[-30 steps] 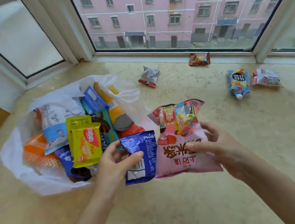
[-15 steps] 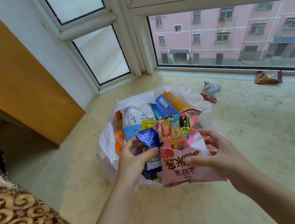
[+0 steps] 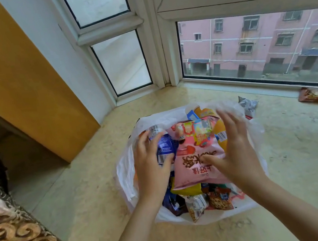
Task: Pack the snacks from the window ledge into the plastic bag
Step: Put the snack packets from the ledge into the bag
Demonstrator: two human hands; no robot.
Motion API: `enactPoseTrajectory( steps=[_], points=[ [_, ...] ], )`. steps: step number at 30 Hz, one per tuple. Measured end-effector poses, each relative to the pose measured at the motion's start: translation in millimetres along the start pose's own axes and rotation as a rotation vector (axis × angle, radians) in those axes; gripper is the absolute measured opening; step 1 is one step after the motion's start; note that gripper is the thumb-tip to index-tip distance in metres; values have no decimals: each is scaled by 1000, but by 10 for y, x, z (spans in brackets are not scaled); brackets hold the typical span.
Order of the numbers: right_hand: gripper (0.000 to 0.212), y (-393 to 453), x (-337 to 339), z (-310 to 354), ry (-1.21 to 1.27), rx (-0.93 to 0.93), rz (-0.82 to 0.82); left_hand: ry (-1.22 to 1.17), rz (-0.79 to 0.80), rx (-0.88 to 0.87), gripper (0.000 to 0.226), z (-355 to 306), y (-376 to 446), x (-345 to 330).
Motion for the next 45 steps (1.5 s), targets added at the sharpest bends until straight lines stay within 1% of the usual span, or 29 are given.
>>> enactPoseTrajectory(
  steps=[1,2,3,4,5,7,9,11,15,16,17,19,20,21,22,24,26,27,29,31,32,34,35,37,40,41,43,45],
  points=[
    [102,7,-16,60,-152,134,0,91,10,-92,43,-60,1,-9],
    [99,4,-56,103,-273,246,20,163,46,-156,40,-106,-10,-42],
    [96,8,-117,107,-362,318,53,234,106,-200,48,-132,-32,-96],
    [95,14,-185,83,-416,353,93,319,177,-240,62,-141,-61,-166],
    [96,23,-250,44,-459,366,132,421,231,-283,76,-143,-88,-232],
    [102,28,-359,-16,-555,387,191,596,283,-373,91,-117,-127,-349],
    [109,0,-459,-45,-651,411,232,642,322,-416,93,-64,-156,-456],
    [111,-35,-554,-98,-706,418,275,649,324,-420,93,-11,-165,-552],
    [104,49,-560,-186,-707,409,347,708,326,-320,97,19,-142,-697],
    [100,90,-474,-172,-691,411,330,743,345,-309,96,14,-135,-734],
    [91,126,-339,-131,-669,425,269,769,347,-302,96,3,-130,-748],
    [73,176,0,-22,-639,475,79,790,319,-286,100,-41,-107,-746],
    [67,197,155,8,-654,496,9,796,312,-276,102,-68,-102,-747],
    [66,226,277,-8,-698,502,-24,799,300,-278,104,-109,-99,-748],
    [68,266,357,-71,-763,486,-27,804,287,-291,106,-155,-102,-760],
    [78,341,436,-274,-878,393,22,814,236,-335,108,-297,-139,-788],
    [83,365,475,-441,-877,301,70,785,218,-400,106,-432,-216,-889],
    [87,358,494,-477,-860,271,84,758,233,-428,106,-458,-255,-961],
    [98,329,496,-484,-830,259,133,746,292,-431,111,-435,-290,-1078],
    [105,327,490,-447,-794,314,141,781,333,-391,108,-381,-266,-1136],
    [99,344,492,-418,-784,359,109,799,354,-370,104,-364,-259,-1146],
    [69,376,526,-310,-790,453,27,817,359,-377,99,-402,-249,-1117],
    [63,396,560,-265,-791,482,-10,834,362,-394,97,-415,-252,-1116],
    [69,446,671,-127,-801,526,-60,844,367,-393,99,-437,-247,-1085],
    [86,588,1014,144,-775,573,-169,774,350,-317,108,-494,-184,-966],
    [88,662,1173,259,-757,578,-211,769,328,-292,110,-512,-138,-910],
    [88,808,1480,545,-690,597,-281,738,273,-275,111,-564,-18,-794],
    [83,911,1724,851,-620,612,-337,705,223,-279,105,-661,108,-693]
  ],
)
Point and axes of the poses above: each hand's wrist, its own y-axis towards the middle knuckle, its own x-axis out of the back of the hand, z = x × y, the point moved 7 cm from there along y, towards the middle knuckle, and after that the axes turned 5 degrees about x, right-handed, at the moved point
